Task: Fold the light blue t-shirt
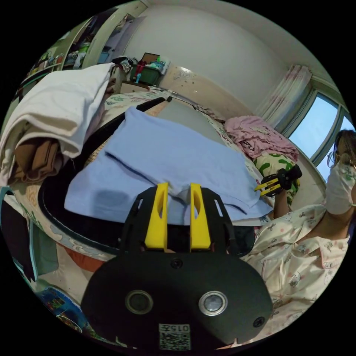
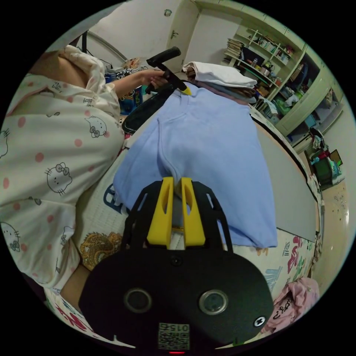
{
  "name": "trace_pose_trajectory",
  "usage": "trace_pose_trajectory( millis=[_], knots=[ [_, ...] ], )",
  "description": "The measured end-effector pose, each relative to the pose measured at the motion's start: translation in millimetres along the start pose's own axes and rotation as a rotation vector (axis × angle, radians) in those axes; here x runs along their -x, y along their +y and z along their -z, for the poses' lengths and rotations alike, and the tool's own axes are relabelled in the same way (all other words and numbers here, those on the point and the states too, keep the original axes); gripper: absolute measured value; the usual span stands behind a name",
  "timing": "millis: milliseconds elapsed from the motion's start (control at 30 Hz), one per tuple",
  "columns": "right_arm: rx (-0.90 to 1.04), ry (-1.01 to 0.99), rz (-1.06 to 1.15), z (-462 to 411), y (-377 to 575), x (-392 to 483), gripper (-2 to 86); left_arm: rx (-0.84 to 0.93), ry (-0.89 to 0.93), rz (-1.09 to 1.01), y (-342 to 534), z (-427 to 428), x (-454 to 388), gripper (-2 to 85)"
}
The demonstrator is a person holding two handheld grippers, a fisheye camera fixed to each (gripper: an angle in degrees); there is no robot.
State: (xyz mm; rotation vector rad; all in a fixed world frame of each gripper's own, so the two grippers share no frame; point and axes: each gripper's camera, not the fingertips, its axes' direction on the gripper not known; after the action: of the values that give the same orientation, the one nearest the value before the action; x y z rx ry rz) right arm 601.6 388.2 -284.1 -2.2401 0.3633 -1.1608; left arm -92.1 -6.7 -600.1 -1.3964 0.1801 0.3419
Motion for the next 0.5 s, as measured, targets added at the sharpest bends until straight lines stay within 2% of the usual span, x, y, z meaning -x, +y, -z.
trace_pose_trajectory(
  millis=[200, 400, 500],
  knots=[
    [-0.015, -0.023, -0.007, -11, -37, 2, 4.5, 0.008, -0.132, -0.042, 8, 37, -5, 9.9],
    [-0.024, -0.029, -0.008, -20, -79, 6, 4.3, 0.031, -0.011, -0.013, 4, 39, 13, 6.0],
    [-0.119, -0.025, -0.015, -7, -92, 3, 4.0, 0.012, 0.042, -0.042, -6, 49, 20, 3.7]
  ],
)
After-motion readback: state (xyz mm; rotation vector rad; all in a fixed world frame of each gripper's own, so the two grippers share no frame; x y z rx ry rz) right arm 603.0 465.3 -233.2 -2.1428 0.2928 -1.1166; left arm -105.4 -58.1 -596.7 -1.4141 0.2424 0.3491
